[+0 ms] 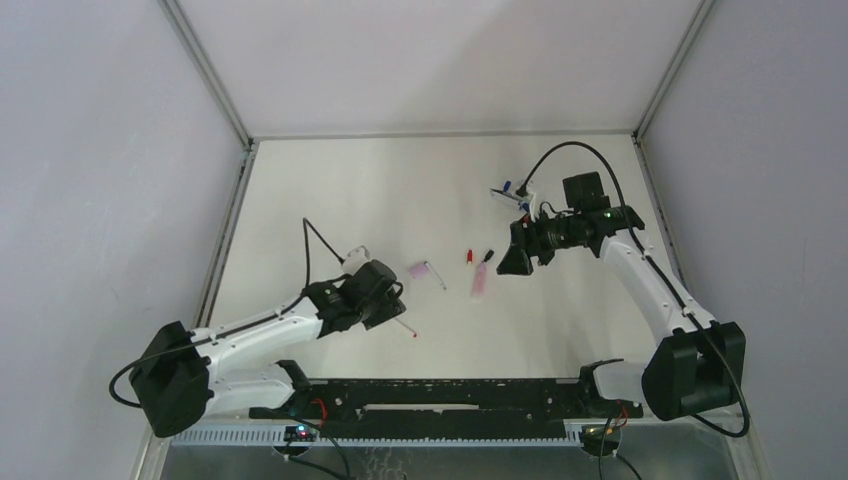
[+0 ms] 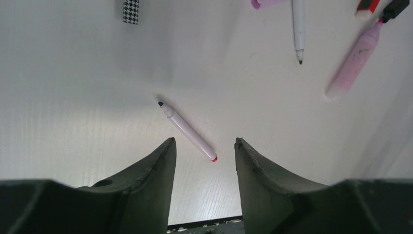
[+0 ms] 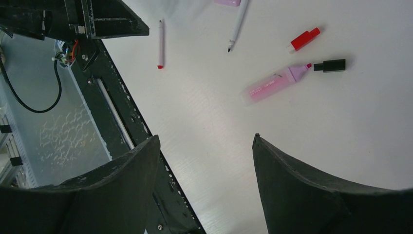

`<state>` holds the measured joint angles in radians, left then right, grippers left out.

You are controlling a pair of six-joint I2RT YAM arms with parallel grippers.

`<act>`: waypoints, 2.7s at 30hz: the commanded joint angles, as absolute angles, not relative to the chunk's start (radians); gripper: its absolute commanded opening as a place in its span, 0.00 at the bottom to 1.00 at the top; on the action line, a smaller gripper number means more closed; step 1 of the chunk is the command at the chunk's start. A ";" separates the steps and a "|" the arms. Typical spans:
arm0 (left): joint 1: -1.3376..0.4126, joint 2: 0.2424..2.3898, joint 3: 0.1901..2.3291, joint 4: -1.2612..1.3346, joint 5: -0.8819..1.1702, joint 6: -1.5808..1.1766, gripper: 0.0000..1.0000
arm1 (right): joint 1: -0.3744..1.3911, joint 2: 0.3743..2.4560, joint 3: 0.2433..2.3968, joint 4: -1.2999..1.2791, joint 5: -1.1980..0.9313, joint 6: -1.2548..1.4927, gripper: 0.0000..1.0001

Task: Insert the pens into the pen caps
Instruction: Pick up the pen from the center of the board.

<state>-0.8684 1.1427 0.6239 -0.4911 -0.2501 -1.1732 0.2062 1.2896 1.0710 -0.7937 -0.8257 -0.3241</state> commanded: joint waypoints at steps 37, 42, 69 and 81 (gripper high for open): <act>-0.868 1.698 0.939 -0.749 -0.131 -1.191 0.12 | 0.194 1.234 1.043 -0.738 -0.848 -0.288 0.78; -0.867 1.678 0.947 -0.748 -0.170 -1.157 0.02 | 0.187 1.226 1.044 -0.743 -0.855 -0.289 0.77; -0.873 0.864 0.831 0.237 -0.193 -0.533 0.00 | 0.459 1.063 1.240 -0.390 -0.959 -0.057 0.75; -0.876 0.955 0.867 0.489 0.019 -0.589 0.00 | 0.518 1.095 1.192 -0.182 -0.810 0.222 0.74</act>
<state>-0.8688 0.9108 0.8009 0.3546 -0.0811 -0.5697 0.5003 1.0851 1.2022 -0.2955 -0.8860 0.1223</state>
